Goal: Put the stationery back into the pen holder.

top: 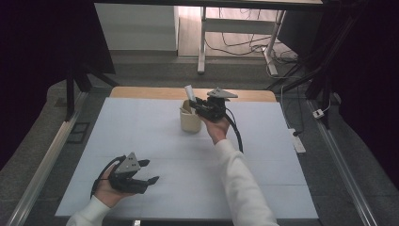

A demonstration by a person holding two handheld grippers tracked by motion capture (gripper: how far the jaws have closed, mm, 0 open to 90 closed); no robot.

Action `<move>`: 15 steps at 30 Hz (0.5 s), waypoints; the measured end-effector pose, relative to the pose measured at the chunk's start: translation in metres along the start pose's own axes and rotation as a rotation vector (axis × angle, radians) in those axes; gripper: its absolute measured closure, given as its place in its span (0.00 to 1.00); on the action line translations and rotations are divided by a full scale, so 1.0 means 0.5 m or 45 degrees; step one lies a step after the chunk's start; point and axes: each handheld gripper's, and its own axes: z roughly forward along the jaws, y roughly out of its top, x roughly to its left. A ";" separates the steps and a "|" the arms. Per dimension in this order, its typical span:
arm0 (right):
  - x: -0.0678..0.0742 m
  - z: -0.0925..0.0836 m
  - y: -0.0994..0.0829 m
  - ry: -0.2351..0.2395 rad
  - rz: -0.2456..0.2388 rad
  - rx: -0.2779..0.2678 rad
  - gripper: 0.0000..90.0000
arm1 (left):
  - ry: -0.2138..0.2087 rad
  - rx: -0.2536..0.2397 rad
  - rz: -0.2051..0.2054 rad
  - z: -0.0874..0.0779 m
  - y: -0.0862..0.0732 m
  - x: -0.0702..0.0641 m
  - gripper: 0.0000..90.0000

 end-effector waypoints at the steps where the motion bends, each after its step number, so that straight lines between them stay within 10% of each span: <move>1: -0.002 0.006 -0.002 -0.007 -0.003 0.000 0.78 | 0.000 -0.003 -0.006 -0.001 0.000 0.002 0.34; 5: -0.012 0.023 -0.013 -0.031 -0.016 0.000 0.77 | 0.010 -0.005 -0.019 -0.002 -0.003 0.009 0.34; 8: -0.014 0.024 -0.017 -0.055 -0.011 -0.013 0.42 | 0.013 -0.011 -0.027 -0.005 -0.003 0.012 0.33; 15: -0.005 -0.022 0.002 -0.012 -0.029 -0.025 0.40 | 0.025 -0.011 -0.035 -0.007 -0.003 0.017 0.33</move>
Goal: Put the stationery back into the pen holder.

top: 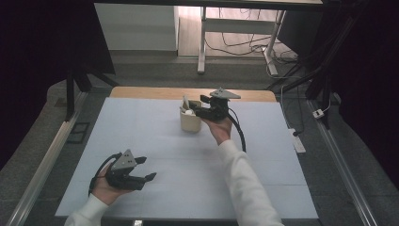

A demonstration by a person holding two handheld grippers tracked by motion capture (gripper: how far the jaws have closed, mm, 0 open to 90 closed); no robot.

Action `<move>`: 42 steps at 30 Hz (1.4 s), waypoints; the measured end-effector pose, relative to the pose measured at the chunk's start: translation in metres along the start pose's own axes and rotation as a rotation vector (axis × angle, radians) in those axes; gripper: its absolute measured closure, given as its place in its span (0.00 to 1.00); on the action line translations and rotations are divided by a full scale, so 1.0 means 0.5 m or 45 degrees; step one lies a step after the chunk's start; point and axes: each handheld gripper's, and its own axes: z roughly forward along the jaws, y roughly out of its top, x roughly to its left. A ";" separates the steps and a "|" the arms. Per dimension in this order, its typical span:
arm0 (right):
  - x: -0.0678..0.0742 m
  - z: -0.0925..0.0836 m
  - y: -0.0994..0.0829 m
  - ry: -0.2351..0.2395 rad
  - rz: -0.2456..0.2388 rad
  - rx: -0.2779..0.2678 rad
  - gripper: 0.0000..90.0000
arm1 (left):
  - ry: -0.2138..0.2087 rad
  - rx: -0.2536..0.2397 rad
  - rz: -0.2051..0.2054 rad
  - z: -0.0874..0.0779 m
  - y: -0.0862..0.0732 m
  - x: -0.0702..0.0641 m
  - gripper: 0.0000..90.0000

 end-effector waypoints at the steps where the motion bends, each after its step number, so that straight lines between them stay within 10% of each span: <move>1: 0.002 -0.010 0.000 0.014 -0.003 0.003 0.41 | -0.001 0.000 -0.001 0.000 -0.001 0.000 0.33; 10: 0.013 -0.129 -0.032 0.076 -0.066 0.090 0.44 | 0.012 0.000 -0.022 0.001 -0.008 0.001 0.33; 26: 0.011 -0.397 -0.193 0.045 -0.128 0.275 0.44 | 0.041 -0.035 -0.068 -0.011 -0.025 -0.004 0.32; 42: -0.020 -0.462 -0.231 0.008 -0.129 0.294 0.43 | 0.057 -0.055 -0.090 -0.015 -0.032 0.005 0.32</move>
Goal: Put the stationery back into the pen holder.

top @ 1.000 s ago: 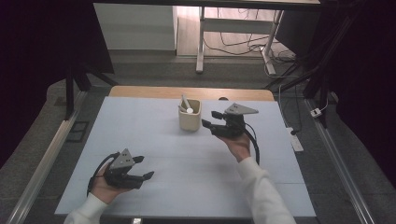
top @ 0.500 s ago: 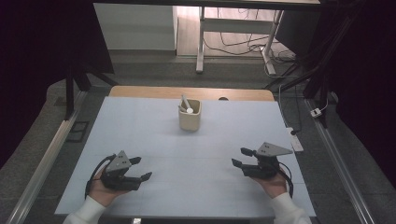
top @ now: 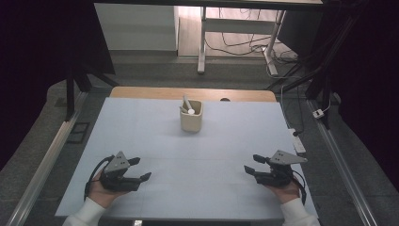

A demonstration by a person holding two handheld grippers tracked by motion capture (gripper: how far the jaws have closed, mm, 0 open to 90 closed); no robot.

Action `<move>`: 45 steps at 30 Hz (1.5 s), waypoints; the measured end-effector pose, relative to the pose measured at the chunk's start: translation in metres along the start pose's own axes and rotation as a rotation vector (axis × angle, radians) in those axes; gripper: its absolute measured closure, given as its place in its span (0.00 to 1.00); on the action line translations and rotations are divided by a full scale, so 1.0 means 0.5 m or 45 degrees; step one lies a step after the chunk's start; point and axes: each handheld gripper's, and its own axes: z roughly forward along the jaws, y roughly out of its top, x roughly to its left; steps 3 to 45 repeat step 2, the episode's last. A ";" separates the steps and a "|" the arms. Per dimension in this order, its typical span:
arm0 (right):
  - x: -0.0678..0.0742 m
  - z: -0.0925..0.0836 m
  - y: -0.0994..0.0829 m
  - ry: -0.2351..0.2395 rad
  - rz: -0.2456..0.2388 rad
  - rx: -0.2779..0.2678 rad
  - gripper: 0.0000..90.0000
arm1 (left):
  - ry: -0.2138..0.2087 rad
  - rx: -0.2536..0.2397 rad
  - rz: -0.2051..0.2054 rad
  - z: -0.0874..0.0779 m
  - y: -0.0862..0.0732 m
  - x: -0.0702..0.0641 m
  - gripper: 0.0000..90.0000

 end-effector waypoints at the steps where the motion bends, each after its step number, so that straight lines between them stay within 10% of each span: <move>1: 0.001 0.000 -0.001 0.001 0.001 -0.006 0.43 | 0.002 -0.001 0.000 0.000 0.000 -0.001 0.32; 45: 0.000 -0.001 -0.002 0.004 0.002 -0.009 0.43 | 0.003 -0.005 -0.003 0.000 0.000 -0.001 0.32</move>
